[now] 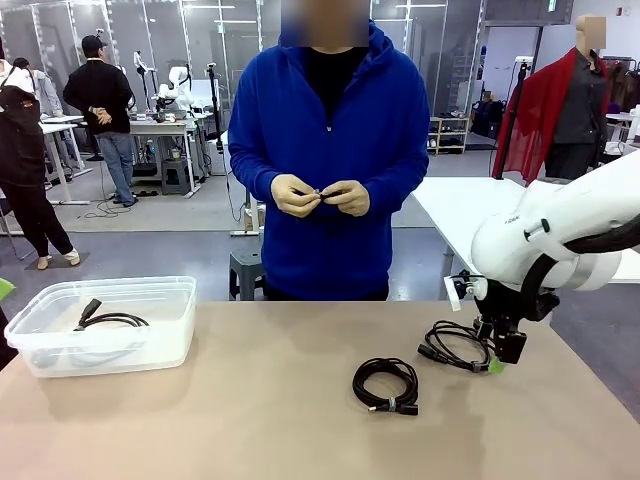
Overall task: Organize and store the cables.
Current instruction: Place the Power Cable into the Organizing box.
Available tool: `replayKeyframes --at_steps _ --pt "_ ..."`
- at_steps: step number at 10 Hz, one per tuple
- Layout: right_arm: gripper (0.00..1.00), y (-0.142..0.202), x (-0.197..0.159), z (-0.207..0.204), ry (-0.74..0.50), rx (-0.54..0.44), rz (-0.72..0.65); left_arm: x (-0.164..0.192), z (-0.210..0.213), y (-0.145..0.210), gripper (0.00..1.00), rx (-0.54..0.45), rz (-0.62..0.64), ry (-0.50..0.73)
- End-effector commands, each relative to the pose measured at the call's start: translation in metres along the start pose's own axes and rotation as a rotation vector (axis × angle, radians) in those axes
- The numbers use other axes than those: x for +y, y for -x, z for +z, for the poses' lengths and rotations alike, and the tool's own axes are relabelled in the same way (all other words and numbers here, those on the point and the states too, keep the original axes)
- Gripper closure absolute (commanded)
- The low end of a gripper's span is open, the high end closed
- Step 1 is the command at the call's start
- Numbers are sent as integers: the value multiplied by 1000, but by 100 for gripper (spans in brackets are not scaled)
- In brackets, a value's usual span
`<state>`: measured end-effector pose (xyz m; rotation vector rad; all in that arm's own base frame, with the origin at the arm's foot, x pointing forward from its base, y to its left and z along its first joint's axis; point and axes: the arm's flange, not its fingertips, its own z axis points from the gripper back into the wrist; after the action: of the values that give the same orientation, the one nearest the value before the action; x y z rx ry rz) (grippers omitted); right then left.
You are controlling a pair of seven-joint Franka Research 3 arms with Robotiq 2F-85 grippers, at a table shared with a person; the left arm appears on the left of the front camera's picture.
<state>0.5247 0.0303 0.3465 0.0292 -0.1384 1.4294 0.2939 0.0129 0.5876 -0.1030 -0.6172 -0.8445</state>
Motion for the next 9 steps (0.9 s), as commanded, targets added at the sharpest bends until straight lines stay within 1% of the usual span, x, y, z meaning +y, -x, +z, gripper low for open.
replayKeyframes --at_steps 1,9 --pt "0 3 -15 -7 -10 -16 33 -1 -1 0 0 2 -1 4" --pt "0 -3 -30 -41 -77 10 24 -1 -1 0 0 2 -1 4"
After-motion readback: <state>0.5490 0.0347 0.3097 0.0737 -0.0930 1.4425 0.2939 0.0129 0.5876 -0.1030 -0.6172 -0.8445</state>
